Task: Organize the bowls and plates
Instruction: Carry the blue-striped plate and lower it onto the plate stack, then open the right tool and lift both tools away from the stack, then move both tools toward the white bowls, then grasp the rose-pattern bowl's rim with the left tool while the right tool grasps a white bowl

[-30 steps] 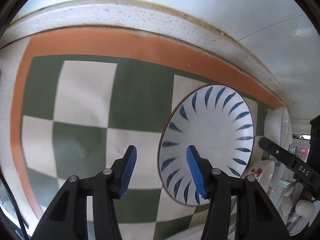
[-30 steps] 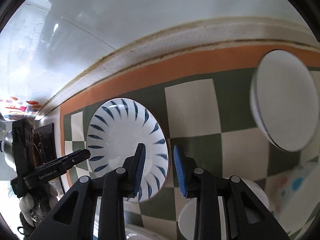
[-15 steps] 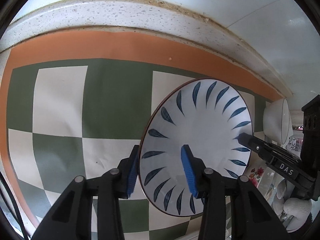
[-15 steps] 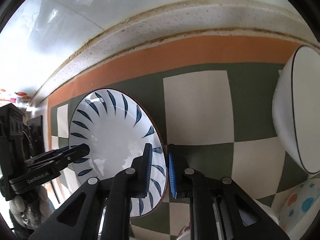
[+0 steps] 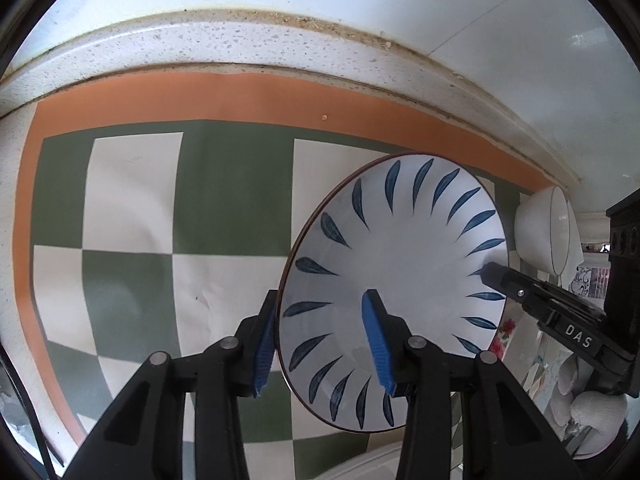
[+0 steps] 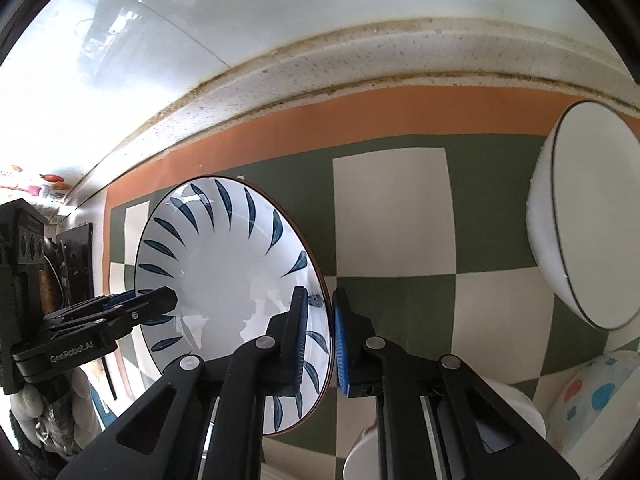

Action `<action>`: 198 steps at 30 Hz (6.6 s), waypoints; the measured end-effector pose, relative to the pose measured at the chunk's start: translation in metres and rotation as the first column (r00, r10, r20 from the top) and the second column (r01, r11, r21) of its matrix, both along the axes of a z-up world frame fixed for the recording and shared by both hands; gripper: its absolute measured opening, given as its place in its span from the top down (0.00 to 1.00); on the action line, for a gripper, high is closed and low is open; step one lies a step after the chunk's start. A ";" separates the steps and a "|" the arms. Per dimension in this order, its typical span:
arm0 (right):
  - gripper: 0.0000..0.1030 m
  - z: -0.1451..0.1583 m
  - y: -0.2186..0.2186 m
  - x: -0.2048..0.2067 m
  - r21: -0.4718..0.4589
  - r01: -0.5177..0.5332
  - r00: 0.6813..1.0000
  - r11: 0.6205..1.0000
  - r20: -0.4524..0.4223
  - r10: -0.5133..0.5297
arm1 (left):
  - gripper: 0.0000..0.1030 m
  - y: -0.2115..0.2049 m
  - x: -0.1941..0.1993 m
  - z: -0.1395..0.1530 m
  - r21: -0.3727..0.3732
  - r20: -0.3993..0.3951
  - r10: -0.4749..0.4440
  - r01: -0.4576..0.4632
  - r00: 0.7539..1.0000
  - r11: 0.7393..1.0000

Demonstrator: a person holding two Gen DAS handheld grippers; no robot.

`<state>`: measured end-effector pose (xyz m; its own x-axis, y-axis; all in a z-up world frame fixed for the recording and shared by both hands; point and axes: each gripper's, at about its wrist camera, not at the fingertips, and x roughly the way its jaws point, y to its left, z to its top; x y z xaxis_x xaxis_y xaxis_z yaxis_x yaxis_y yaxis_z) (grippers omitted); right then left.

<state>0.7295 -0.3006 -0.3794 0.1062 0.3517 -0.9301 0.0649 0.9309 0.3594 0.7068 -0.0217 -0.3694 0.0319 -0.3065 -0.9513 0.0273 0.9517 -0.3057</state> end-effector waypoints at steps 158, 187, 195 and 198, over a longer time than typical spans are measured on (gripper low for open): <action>0.13 0.222 -0.005 -0.388 -0.029 -0.180 0.931 0.983 0.317 0.180 | 0.10 -0.100 -0.362 0.215 0.221 0.415 0.083 -0.189 0.906 0.957; 0.46 0.055 -0.095 -0.058 -0.160 -0.157 0.988 0.975 -0.030 0.154 | 0.56 -0.193 -0.080 0.014 -0.200 -0.050 -0.052 0.041 0.997 0.979; 0.79 0.016 -0.092 -0.054 -0.149 -0.207 0.976 0.967 -0.099 0.194 | 0.79 -0.186 -0.075 0.003 -0.186 -0.090 0.027 -0.043 0.996 0.981; 0.87 0.012 -0.091 -0.054 -0.174 -0.221 0.974 0.960 -0.093 0.207 | 0.86 -0.183 -0.075 0.000 -0.174 -0.100 0.039 -0.056 0.994 0.983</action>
<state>0.6756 -0.3917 -0.3672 -0.0237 0.1826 -0.9829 -0.1231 0.9752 0.1842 0.6320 -0.2047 -0.3690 -0.0377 -0.4698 -0.8820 -0.0542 0.8823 -0.4676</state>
